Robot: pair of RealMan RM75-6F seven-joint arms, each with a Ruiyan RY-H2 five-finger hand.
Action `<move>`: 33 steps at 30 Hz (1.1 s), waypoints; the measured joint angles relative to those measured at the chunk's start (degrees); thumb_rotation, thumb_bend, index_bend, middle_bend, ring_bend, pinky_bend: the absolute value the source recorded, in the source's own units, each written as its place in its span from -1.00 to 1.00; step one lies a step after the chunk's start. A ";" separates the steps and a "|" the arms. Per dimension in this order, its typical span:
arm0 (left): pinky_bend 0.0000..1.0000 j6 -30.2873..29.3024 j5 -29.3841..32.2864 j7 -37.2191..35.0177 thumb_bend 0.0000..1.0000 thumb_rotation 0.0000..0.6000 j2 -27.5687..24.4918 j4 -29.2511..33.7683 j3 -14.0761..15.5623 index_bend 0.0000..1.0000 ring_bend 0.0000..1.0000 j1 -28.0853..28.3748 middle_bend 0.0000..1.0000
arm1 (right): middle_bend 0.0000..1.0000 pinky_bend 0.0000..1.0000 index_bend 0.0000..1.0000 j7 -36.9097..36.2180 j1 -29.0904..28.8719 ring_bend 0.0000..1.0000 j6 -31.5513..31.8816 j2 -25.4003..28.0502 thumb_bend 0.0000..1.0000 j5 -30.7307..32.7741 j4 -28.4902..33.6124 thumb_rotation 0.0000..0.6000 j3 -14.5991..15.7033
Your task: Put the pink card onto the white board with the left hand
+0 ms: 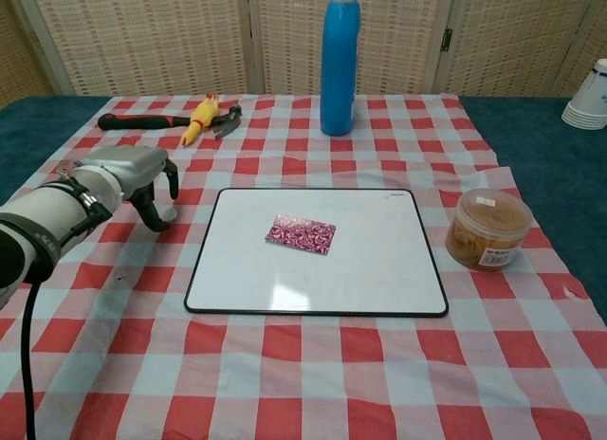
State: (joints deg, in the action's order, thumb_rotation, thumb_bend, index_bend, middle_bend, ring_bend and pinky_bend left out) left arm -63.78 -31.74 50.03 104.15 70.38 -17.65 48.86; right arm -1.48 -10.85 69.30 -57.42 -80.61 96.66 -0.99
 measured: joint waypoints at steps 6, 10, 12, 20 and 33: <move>1.00 0.49 1.02 0.55 -0.48 1.00 -0.09 -0.36 -0.03 -0.15 1.00 0.22 1.00 | -1.00 -1.00 -1.00 0.12 0.09 -1.00 0.21 -0.01 -0.86 0.01 0.06 1.00 0.00; 1.00 0.69 1.55 0.75 -0.46 1.00 -0.12 -0.67 -0.10 -0.15 1.00 0.40 1.00 | -1.00 -1.00 -1.00 0.13 0.12 -1.00 0.25 0.01 -0.86 -0.02 0.08 1.00 0.01; 1.00 0.75 1.78 0.83 -0.44 1.00 -0.10 -0.79 -0.12 -0.14 1.00 0.48 1.00 | -1.00 -1.00 -1.00 0.12 0.10 -1.00 0.21 0.01 -0.86 0.01 0.07 1.00 0.00; 1.00 1.41 2.37 0.87 -0.42 1.00 0.19 -1.58 -0.10 -0.14 1.00 0.86 1.00 | -1.00 -1.00 -1.00 0.23 0.05 -1.00 0.10 -0.02 -0.86 0.23 0.05 1.00 -0.06; 1.00 2.48 3.14 0.82 -0.36 1.00 0.61 -3.62 0.06 -0.06 1.00 1.20 1.00 | -1.00 -1.00 -1.00 0.19 0.03 -1.00 0.08 -0.05 -0.86 0.46 -0.04 1.00 -0.19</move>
State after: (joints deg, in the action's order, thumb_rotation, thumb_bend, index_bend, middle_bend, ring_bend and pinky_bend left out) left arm -61.29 -28.59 50.85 104.76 66.77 -17.59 50.07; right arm -1.30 -10.82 69.38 -57.47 -80.15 96.61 -1.18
